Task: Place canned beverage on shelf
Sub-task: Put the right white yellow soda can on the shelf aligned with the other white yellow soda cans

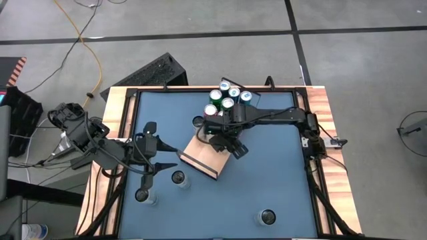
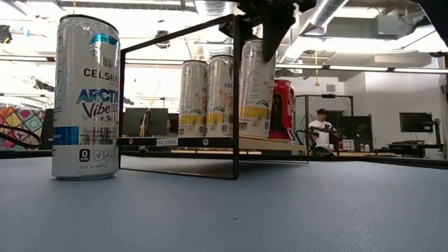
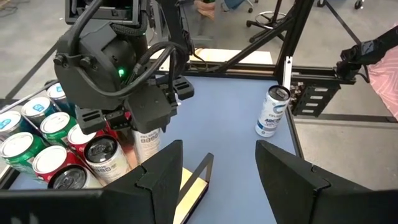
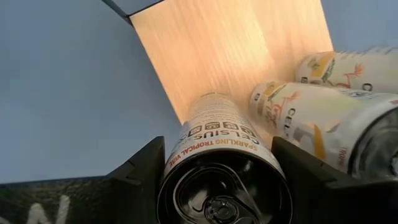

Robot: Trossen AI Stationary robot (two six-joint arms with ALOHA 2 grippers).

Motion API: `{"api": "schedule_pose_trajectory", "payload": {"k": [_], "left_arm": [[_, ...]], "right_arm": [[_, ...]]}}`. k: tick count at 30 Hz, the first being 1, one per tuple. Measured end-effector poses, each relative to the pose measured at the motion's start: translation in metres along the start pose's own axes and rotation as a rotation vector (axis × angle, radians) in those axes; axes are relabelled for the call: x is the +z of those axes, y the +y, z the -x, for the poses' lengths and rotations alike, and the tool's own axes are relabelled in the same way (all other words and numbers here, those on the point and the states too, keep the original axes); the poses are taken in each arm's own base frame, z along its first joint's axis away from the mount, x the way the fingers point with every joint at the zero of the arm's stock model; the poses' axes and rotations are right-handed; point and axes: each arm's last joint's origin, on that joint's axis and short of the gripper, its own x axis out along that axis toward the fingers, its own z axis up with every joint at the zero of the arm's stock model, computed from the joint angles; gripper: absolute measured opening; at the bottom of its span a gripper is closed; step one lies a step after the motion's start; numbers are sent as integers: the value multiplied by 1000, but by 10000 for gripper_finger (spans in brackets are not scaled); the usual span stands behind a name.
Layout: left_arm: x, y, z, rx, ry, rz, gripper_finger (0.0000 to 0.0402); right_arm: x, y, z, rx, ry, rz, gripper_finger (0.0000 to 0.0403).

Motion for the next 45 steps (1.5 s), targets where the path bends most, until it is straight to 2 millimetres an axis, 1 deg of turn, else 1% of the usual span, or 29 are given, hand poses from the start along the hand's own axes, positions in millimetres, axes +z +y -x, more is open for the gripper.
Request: {"api": "schedule_pose_trajectory", "payload": {"k": [10, 15, 20, 33, 39, 41, 45], "left_arm": [[0, 0, 0, 2, -1, 3, 187], [0, 0, 0, 2, -1, 4, 187], [0, 0, 0, 2, -1, 12, 187], [0, 0, 0, 1, -1, 14, 187], [0, 0, 0, 11, -4, 14, 187], [0, 0, 0, 13, -5, 10, 187], [0, 1, 0, 19, -7, 0, 187]], "right_arm": [[-1, 0, 0, 10, 0, 0, 248], [-5, -5, 0, 10, 5, -47, 250], [-7, -8, 0, 4, 4, -57, 252], [-7, -8, 2, -2, -3, -58, 294], [-6, -9, 2, -19, -8, -44, 297], [-5, -10, 5, -42, -9, -40, 297], [-2, -12, 18, -93, -36, -41, 297]]}}
